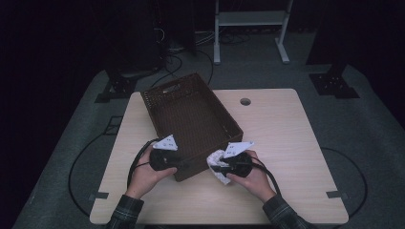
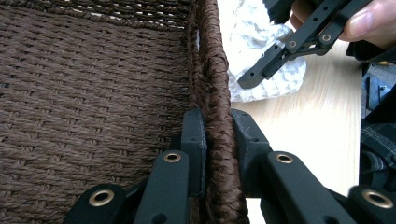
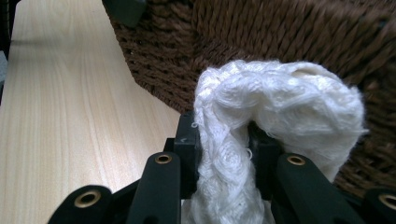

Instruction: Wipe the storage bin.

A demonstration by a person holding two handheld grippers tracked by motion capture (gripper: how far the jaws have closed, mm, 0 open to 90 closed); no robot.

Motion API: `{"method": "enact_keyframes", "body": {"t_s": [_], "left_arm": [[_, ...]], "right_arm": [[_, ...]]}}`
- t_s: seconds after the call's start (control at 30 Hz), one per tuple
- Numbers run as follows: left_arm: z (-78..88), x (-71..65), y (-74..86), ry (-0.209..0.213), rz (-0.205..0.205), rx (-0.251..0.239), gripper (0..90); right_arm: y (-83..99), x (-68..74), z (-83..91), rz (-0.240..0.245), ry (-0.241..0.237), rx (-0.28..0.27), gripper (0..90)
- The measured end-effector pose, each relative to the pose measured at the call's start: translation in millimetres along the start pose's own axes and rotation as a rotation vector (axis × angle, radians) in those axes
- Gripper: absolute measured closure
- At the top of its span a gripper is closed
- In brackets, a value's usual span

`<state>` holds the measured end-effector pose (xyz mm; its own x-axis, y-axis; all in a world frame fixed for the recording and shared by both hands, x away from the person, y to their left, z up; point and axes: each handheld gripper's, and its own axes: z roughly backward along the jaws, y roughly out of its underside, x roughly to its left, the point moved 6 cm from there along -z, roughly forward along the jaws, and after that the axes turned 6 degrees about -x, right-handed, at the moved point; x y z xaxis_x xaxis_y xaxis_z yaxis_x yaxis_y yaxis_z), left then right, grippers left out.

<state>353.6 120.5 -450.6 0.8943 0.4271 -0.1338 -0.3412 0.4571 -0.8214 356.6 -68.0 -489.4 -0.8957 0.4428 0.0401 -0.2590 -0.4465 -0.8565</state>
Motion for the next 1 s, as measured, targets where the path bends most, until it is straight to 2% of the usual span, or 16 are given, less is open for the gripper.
{"method": "enact_keyframes", "body": {"t_s": [0.43, 0.77, 0.87, 1.0], "left_arm": [[-0.2, -0.2, 0.0, 0.001, -0.002, 0.002, 76.0], [-0.4, -0.3, -0.1, 0.0, -0.001, 0.001, 75.9], [-0.1, -0.2, -0.3, 0.0, 0.001, -0.001, 76.0], [0.0, -0.1, -0.5, 0.002, 0.003, -0.002, 76.0]], "right_arm": [[17.4, 1.0, -16.9, -0.011, -0.009, 0.074, 70.0], [21.3, 0.8, -19.0, -0.028, -0.015, 0.072, 70.0], [19.0, 3.2, -17.1, -0.013, -0.001, 0.076, 70.0], [9.3, 9.0, -10.8, 0.004, -0.005, 0.045, 69.9]]}}
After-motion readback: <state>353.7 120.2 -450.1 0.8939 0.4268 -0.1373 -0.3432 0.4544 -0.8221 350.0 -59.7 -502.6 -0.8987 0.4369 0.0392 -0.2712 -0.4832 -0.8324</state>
